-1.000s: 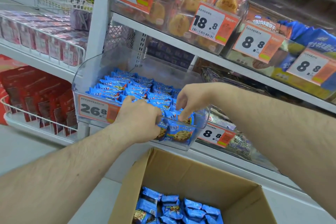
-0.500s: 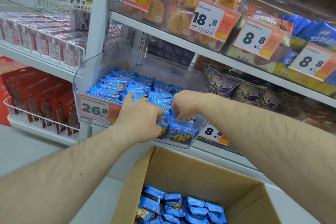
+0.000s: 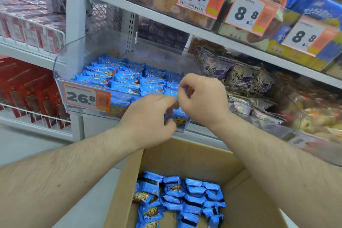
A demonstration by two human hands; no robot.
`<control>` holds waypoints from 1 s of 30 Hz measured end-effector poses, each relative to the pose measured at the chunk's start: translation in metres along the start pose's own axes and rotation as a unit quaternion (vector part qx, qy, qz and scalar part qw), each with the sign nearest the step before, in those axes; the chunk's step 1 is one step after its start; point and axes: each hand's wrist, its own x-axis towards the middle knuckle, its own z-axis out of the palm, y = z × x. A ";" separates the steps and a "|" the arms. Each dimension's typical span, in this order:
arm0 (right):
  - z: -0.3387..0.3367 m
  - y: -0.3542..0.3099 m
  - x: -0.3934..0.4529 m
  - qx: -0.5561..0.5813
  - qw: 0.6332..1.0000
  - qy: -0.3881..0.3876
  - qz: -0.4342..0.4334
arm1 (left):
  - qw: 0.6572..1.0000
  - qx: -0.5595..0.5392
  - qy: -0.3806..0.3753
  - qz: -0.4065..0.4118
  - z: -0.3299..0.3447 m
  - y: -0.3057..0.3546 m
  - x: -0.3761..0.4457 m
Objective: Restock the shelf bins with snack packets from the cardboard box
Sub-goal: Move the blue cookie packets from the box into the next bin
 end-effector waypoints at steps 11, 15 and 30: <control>0.091 0.042 -0.226 0.138 0.906 -0.184 0.355 | 0.875 0.039 -0.476 -0.084 0.070 0.002 -0.042; 0.130 0.070 -0.286 0.098 0.819 -0.282 0.490 | 0.860 0.029 -0.496 -0.117 0.085 -0.004 -0.045; 0.165 0.116 -0.354 -0.144 0.850 -0.417 0.287 | 0.839 -0.060 -0.487 -0.237 0.112 -0.017 -0.037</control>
